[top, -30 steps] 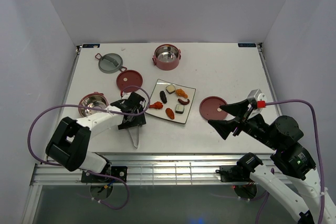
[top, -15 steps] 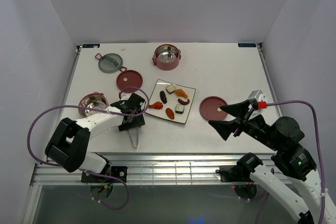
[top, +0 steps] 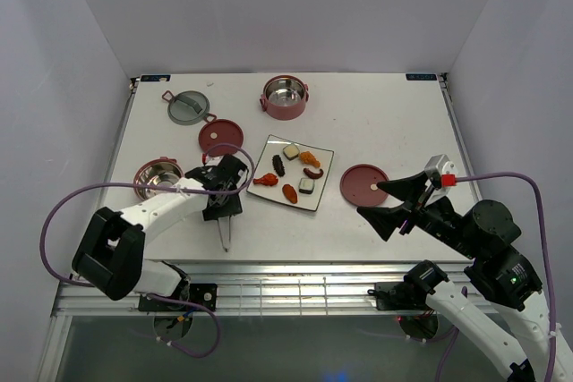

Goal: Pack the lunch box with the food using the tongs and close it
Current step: Pick up the clamp at the center of the board.

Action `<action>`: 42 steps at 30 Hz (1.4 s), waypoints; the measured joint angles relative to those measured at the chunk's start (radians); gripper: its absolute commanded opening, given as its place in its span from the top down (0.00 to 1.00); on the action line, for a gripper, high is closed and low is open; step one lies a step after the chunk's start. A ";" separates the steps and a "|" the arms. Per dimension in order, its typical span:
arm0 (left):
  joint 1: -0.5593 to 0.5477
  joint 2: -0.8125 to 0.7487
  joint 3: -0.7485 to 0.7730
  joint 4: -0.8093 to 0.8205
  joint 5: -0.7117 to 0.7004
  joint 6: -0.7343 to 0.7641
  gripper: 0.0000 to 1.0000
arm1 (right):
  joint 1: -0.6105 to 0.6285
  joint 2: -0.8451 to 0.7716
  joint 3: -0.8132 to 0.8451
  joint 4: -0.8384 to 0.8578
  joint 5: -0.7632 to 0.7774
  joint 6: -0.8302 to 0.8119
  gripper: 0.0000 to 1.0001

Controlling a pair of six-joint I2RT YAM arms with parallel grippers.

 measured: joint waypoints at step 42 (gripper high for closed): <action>-0.287 0.001 0.525 -0.075 -0.095 0.229 0.40 | 0.000 0.011 -0.156 0.042 0.005 -0.052 0.14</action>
